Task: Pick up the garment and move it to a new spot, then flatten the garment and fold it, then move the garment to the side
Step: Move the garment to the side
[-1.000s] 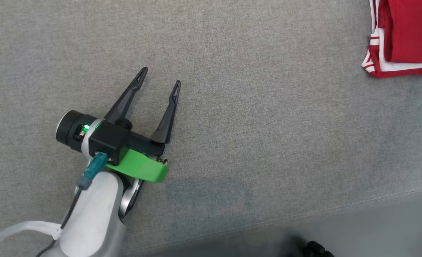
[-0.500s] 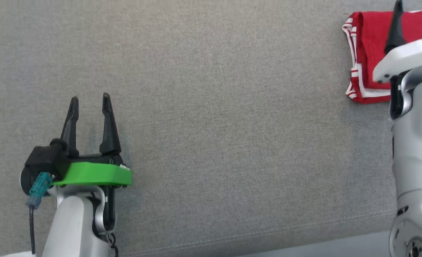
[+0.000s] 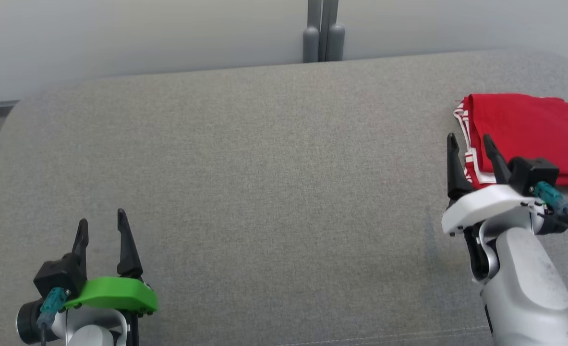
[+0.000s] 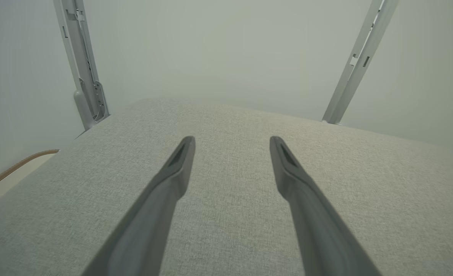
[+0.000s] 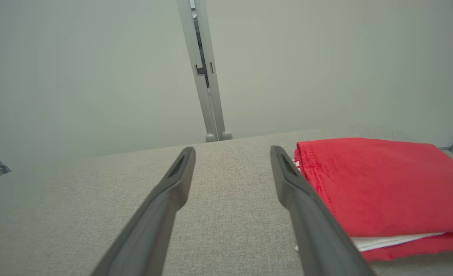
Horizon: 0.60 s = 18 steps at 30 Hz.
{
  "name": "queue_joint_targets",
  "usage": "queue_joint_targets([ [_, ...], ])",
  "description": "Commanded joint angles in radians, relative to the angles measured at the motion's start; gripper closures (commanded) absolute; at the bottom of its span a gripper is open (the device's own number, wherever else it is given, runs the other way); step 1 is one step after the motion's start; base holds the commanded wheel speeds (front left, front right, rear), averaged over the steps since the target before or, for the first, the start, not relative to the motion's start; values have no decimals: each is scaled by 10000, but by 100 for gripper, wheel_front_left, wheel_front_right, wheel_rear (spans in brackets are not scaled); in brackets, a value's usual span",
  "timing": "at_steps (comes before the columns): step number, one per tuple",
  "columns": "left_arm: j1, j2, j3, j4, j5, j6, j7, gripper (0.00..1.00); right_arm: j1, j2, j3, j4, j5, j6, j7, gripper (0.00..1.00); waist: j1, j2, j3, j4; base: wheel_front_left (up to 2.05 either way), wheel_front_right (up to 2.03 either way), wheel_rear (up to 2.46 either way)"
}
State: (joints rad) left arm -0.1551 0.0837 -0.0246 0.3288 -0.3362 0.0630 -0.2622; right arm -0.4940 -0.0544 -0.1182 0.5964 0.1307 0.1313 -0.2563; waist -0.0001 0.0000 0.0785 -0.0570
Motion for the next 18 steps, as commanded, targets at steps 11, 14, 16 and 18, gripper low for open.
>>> queue_joint_targets([
  [11, 1538, 119, 83, -943, 1048, -368, -27, 0, 2695, 10, 810, -2002, 532, -14, -27, 0, 1, 0, -1257, 743, 0, 0, 0],
  [14, 1882, 41, 74, -1185, 1264, -588, -27, 0, 3244, 23, 976, -2439, -24, -14, -62, 0, 1, 0, -1292, 811, 0, 0, 0],
  [16, 2063, 13, 93, -1254, 1383, -746, -27, 0, 3629, 11, 924, -2659, 81, -15, -75, 0, 1, 0, -1311, 847, 0, 0, 0],
  [18, 2279, -54, 135, -1347, 1564, -935, -27, 0, 4046, 18, 888, -2858, 11, -15, -95, 0, 1, 0, -1329, 857, 0, 0, 0],
])
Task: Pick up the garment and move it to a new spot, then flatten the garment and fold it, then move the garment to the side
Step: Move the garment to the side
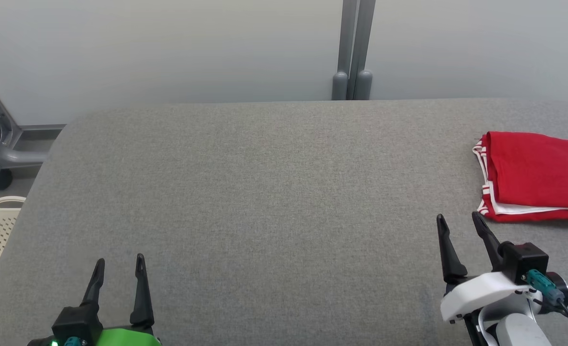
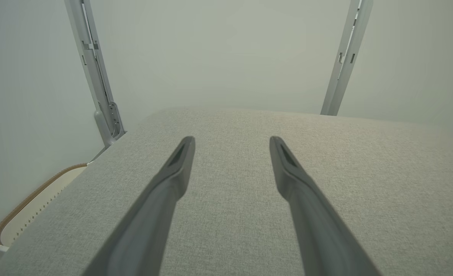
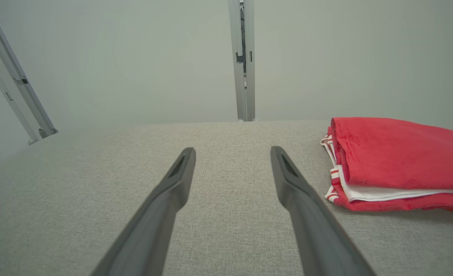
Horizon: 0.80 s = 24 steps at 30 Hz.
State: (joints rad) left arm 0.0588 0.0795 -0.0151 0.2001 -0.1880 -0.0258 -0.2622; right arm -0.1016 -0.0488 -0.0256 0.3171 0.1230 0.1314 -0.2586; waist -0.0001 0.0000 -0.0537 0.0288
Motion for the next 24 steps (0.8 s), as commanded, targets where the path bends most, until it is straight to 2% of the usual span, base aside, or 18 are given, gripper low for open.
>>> queue_joint_targets([
  [1, 230, -44, 38, -89, 110, -84, -27, 0, 228, -37, -54, -102, 125, -17, -75, 0, 1, 0, -17, -2, 0, 0, 0],
  [18, 631, -248, 275, -208, 323, -441, -28, 0, 678, -33, -101, -208, -316, -16, -68, 0, 1, 0, 21, -175, 0, 0, 0],
  [24, 599, -269, 444, 125, 134, -353, -29, 0, 746, -34, -103, 16, -298, -16, -70, 0, 1, 0, 89, -225, 0, 0, 0],
])
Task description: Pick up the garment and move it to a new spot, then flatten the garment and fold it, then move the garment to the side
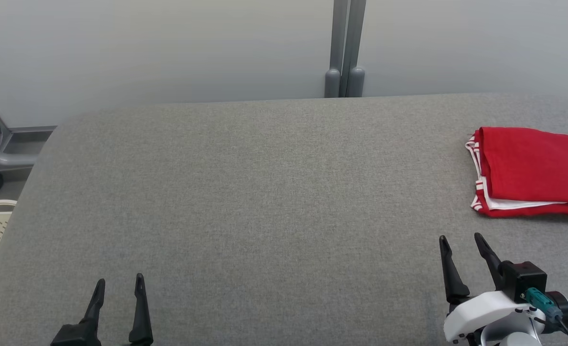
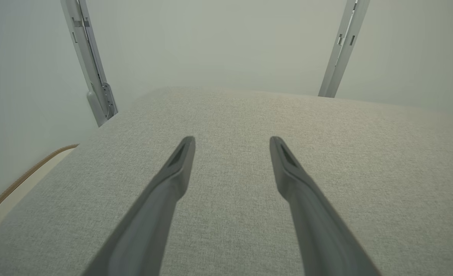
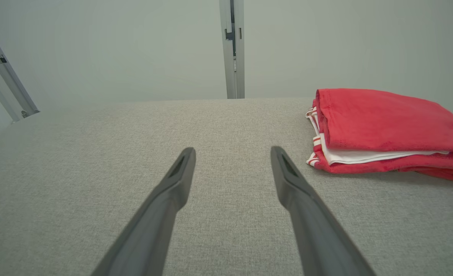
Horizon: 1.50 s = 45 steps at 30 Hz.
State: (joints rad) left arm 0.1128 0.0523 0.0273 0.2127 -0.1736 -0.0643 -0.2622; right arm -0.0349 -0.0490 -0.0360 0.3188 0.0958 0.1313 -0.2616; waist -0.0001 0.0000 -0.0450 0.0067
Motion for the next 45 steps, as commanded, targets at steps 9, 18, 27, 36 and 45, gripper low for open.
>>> queue_joint_targets([
  [9, -203, -9, 58, 187, -81, -13, -28, 0, -57, -32, 17, 101, 144, -14, -38, 0, 1, 0, 129, -52, 0, 0, 0],
  [18, -254, -8, 22, 112, -193, 30, -28, 0, -58, -32, -3, 67, 168, -14, -39, 0, 1, 0, 180, -40, 0, 0, 0],
  [27, -156, -70, 118, 613, -794, -12, 302, 100, 63, 74, -99, 467, 785, 2, 271, 100, 1, 0, 189, -44, 0, 0, 0],
  [36, -453, -61, 206, 589, -2491, -95, 770, 100, 35, 60, -132, 216, 2603, 1, 619, 100, 1, 0, 209, -46, 0, 0, 0],
  [45, -717, -53, 289, 570, -4004, -171, 1189, 100, -7, 48, -177, 8, 4212, 0, 939, 100, 1, 0, 230, -48, 0, 0, 0],
])
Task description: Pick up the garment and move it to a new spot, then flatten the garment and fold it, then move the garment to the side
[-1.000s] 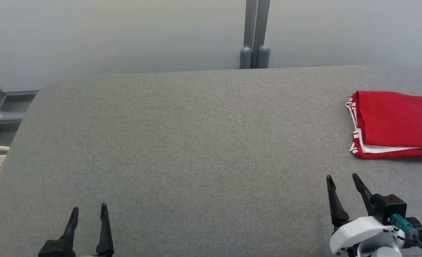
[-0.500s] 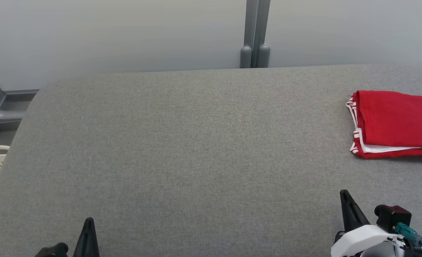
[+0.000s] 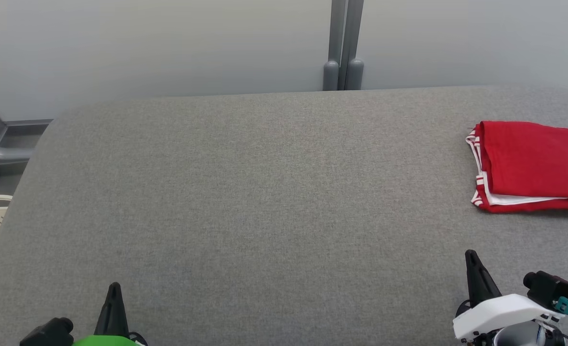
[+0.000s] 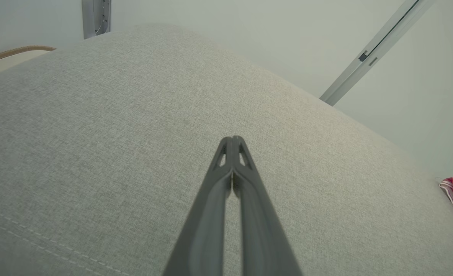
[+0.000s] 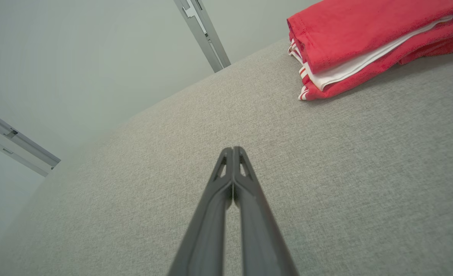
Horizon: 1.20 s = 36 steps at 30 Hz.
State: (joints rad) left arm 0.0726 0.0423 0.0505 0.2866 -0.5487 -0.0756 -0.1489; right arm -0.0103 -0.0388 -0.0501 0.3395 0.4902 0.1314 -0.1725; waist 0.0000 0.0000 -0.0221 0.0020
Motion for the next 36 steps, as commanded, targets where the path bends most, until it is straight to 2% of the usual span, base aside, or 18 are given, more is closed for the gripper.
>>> queue_joint_targets([
  [1, -344, 47, 66, -168, -409, -66, 100, 100, -259, -55, -42, -219, 439, -2, 82, 100, 0, 0, 3, 0, 0, 0, 0],
  [22, -923, 67, 281, -153, -3484, -219, 998, 100, -394, -81, -189, -577, 3714, -4, 790, 100, 0, 0, 53, -5, 0, 0, 0],
  [36, -1217, 78, 385, -141, -5015, -302, 1451, 100, -464, -96, -263, -749, 5336, -5, 1142, 100, 0, 0, 83, -7, 0, 0, 0],
])
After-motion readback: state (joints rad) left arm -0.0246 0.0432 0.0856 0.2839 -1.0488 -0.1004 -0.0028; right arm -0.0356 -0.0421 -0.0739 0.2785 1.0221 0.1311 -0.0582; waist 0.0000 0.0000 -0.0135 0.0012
